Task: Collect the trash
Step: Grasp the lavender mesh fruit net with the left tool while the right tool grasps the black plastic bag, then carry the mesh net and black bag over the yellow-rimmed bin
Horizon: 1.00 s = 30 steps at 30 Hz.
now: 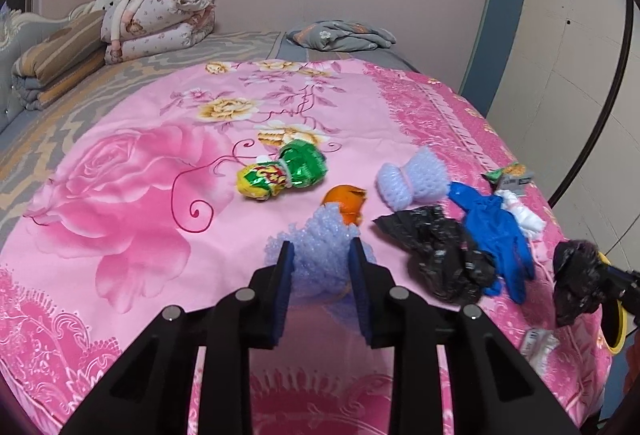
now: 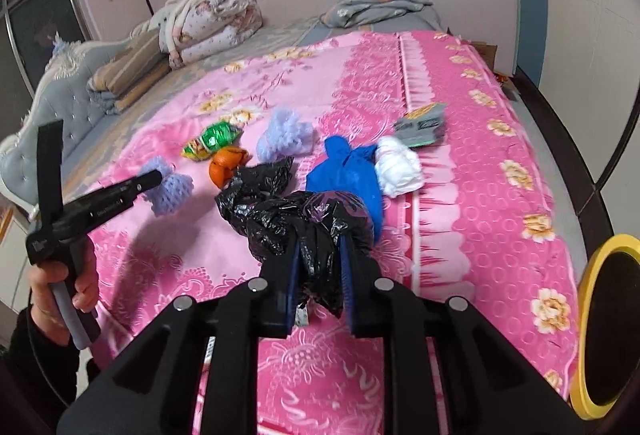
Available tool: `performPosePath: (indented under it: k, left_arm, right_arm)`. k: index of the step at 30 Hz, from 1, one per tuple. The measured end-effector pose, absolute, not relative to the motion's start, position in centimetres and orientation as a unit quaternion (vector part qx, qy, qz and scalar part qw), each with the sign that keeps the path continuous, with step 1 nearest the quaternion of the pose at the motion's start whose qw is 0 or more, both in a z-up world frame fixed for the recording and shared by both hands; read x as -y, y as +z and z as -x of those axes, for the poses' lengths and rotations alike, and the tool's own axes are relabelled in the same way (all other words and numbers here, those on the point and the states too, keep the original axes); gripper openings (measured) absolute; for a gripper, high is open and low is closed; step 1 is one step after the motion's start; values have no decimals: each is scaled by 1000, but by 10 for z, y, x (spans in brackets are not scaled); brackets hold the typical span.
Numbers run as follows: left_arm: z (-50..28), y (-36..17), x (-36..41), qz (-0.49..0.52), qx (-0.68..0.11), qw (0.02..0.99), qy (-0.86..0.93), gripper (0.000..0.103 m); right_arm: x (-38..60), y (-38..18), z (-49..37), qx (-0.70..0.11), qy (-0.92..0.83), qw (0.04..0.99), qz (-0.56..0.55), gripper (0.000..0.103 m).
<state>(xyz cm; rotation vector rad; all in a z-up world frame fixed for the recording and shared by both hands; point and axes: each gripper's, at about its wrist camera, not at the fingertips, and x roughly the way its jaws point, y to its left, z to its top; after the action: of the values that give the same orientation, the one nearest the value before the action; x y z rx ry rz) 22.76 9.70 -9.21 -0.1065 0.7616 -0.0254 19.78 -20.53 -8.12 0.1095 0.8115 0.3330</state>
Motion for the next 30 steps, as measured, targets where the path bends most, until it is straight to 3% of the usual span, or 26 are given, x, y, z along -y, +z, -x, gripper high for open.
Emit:
performPosePath:
  k: [17,30]
  left_arm:
    - [-199,23,6,27,-293,953,-69,27]
    - [-195,87,116,2,-248,958,-144,28]
  right_arm:
    - [329,42,-128,-260,102,954,-105,17]
    - [446,104,-78,-187,9,973,-135,17]
